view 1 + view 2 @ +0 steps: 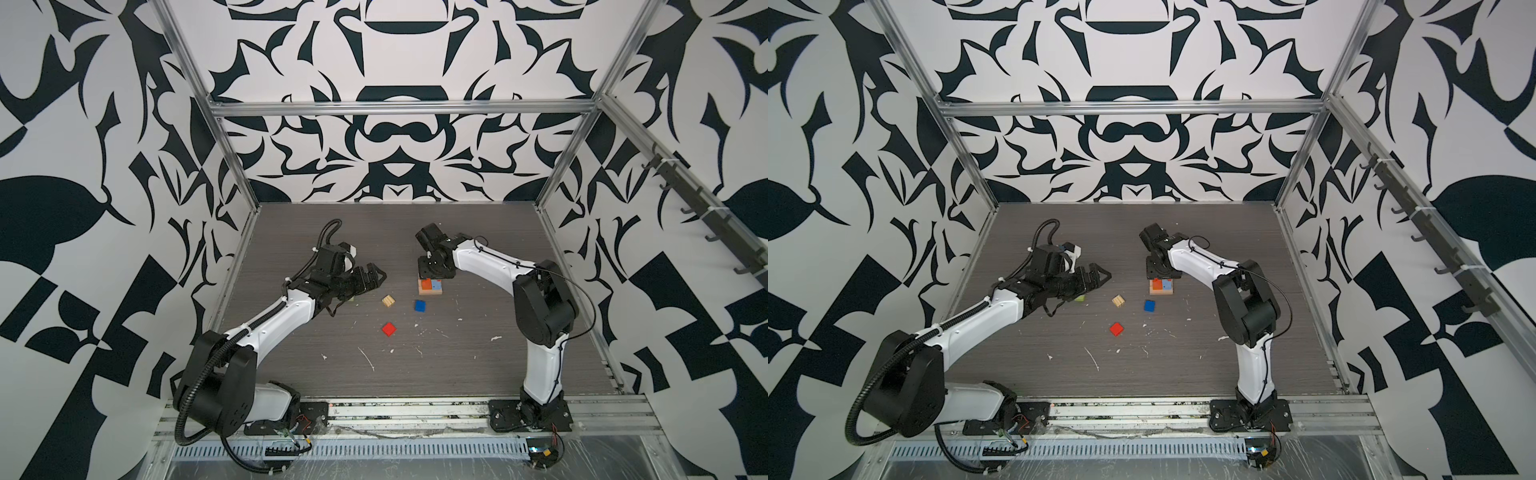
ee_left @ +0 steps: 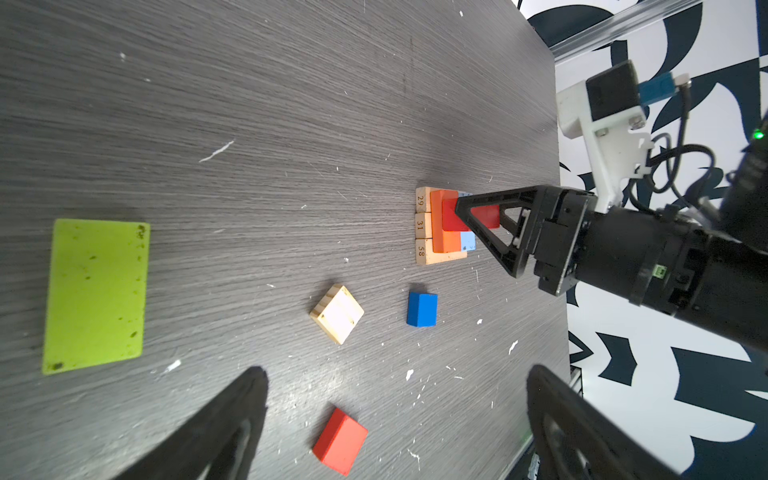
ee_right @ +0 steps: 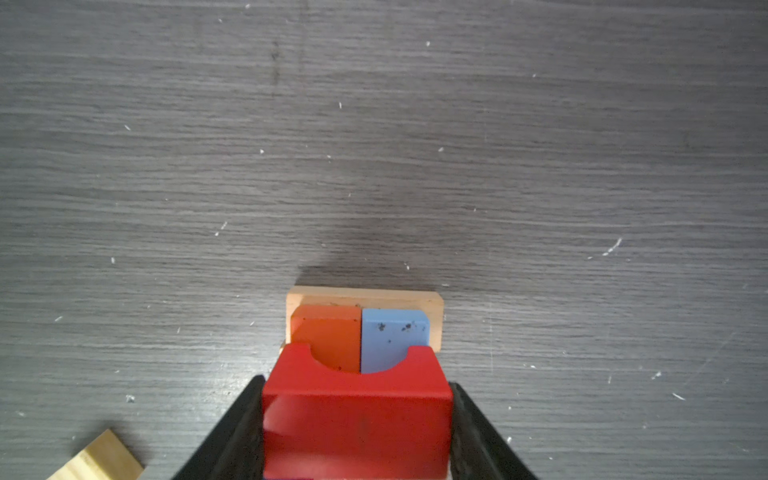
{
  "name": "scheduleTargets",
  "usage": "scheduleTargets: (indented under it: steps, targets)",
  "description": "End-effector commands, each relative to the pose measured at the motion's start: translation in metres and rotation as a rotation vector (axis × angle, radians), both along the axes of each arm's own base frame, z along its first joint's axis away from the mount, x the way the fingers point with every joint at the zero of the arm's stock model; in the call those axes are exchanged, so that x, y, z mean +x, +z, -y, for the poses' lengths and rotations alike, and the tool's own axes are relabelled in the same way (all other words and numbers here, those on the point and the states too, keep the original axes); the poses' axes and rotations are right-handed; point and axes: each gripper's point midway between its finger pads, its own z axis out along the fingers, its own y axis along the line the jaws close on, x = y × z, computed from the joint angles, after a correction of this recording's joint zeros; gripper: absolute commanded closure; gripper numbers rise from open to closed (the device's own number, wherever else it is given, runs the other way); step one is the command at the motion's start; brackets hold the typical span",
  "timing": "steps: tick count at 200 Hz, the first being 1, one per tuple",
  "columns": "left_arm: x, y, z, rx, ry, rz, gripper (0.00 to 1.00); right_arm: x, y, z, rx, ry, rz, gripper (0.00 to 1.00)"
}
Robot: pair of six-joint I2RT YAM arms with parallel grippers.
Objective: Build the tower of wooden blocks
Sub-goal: 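Lower the red arch block onto the blue and orange-red blocks, then open the right gripper and raise it while the left gripper moves toward the lime-green block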
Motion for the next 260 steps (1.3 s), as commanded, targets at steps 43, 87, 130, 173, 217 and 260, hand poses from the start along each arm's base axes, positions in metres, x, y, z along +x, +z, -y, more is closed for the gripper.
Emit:
scheduleTargets:
  steps: [43, 87, 130, 173, 217, 260]
  targets:
    - [-0.003, 0.002, -0.002, 0.004, -0.005, 0.016, 0.0, 0.005, 0.006, -0.001, -0.002, 0.004, 0.015, 0.29]
    - [-0.002, 0.005, -0.002, 0.004, -0.003, 0.019, 0.0, 0.006, 0.012, -0.002, 0.007, 0.009, 0.02, 0.24]
    - [-0.002, 0.005, -0.01, 0.032, 0.032, 0.019, 0.0, 0.005, 0.03, 0.0, 0.005, 0.039, 0.058, 0.15]
    - [0.0, -0.001, -0.023, 0.081, 0.098, 0.0, 0.01, 0.003, 0.057, 0.0, 0.005, 0.108, 0.107, 0.09]
    - [0.001, -0.013, -0.037, 0.097, 0.163, -0.063, 0.01, -0.002, 0.089, -0.018, 0.094, 0.248, 0.193, 0.05]
    - [0.002, -0.03, -0.062, 0.21, 0.242, -0.118, 0.0, -0.016, 0.118, -0.031, 0.192, 0.318, 0.264, 0.02]
